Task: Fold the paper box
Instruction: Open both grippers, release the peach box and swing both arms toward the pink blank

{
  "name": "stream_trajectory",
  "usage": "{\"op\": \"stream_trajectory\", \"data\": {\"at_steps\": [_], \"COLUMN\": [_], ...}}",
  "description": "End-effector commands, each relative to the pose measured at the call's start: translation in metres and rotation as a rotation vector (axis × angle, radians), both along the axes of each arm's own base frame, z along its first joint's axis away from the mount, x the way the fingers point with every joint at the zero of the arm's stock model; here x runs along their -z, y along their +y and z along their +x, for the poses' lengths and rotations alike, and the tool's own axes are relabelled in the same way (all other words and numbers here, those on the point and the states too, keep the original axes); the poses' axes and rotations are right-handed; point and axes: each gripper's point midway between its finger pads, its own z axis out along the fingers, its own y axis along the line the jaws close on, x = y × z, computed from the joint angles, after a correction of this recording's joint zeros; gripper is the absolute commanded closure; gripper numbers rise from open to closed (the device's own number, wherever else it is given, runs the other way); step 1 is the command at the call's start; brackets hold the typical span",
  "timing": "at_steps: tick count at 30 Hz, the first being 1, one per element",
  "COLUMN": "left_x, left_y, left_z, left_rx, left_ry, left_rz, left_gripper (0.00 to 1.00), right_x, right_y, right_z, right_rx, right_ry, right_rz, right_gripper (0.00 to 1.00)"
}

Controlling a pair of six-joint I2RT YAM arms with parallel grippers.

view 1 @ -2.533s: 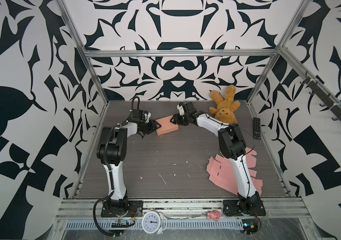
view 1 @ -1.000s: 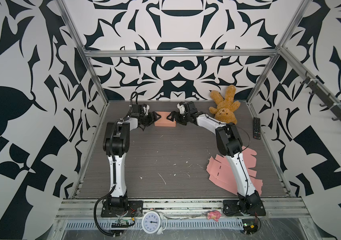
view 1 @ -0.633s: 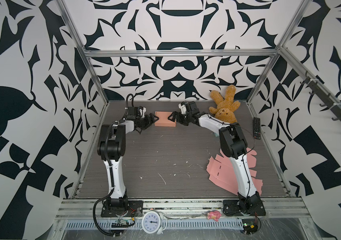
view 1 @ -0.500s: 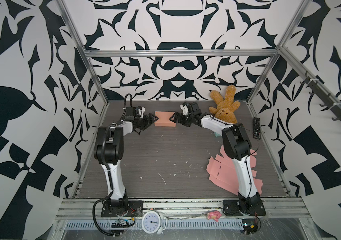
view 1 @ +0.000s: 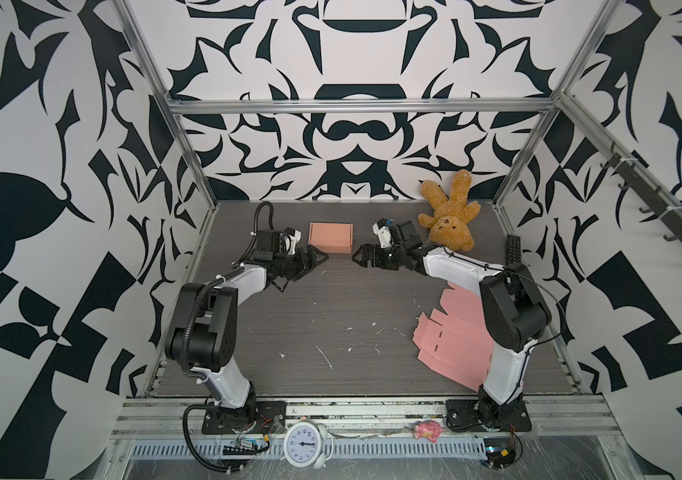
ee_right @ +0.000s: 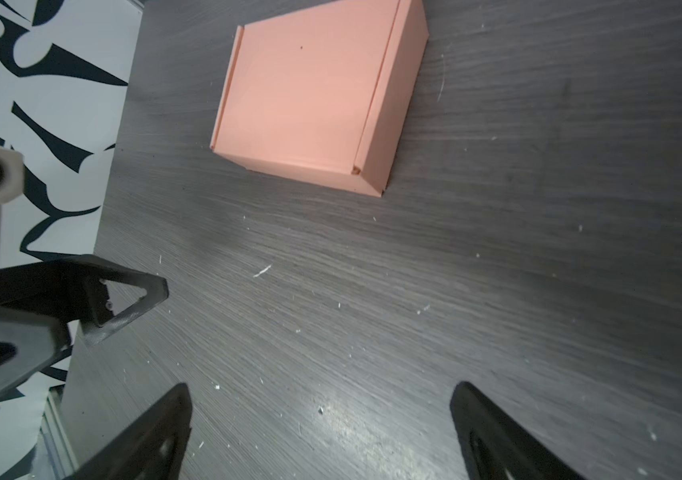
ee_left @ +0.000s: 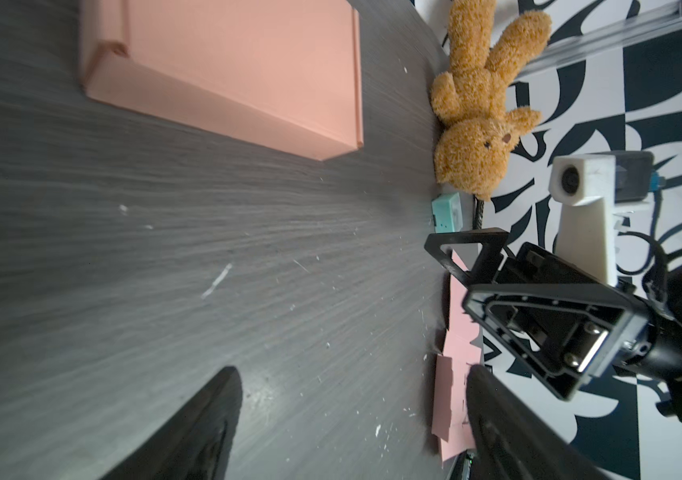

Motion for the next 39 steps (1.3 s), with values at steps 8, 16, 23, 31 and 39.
{"op": "stream_trajectory", "data": {"at_steps": [8, 16, 23, 31, 39], "left_x": [0.006, 0.007, 0.014, 0.025, 0.040], "left_y": [-0.066, -0.111, -0.155, -0.203, -0.248], "left_z": [-0.074, -0.114, -0.147, -0.165, -0.164], "left_rx": [0.144, 0.247, 0.341, 0.432, 0.483], "left_ry": [0.014, 0.020, 0.040, 0.060, 0.088], "left_rz": [0.038, 0.034, 0.018, 0.002, -0.024], "left_gripper": [0.14, 0.18, 0.29, 0.34, 0.41], "right_x": [-0.026, -0.020, -0.022, -0.049, -0.068], "right_y": [-0.019, -0.059, -0.107, -0.150, -0.176], "right_z": [-0.055, -0.106, -0.139, -0.146, -0.149], "right_rx": [-0.047, -0.005, 0.097, 0.222, 0.283], "right_ry": [-0.072, -0.068, -0.100, -0.158, -0.200], "right_rz": [0.000, -0.043, -0.065, -0.028, -0.076], "right_gripper": [0.01, 0.00, 0.00, 0.00, 0.00]}}
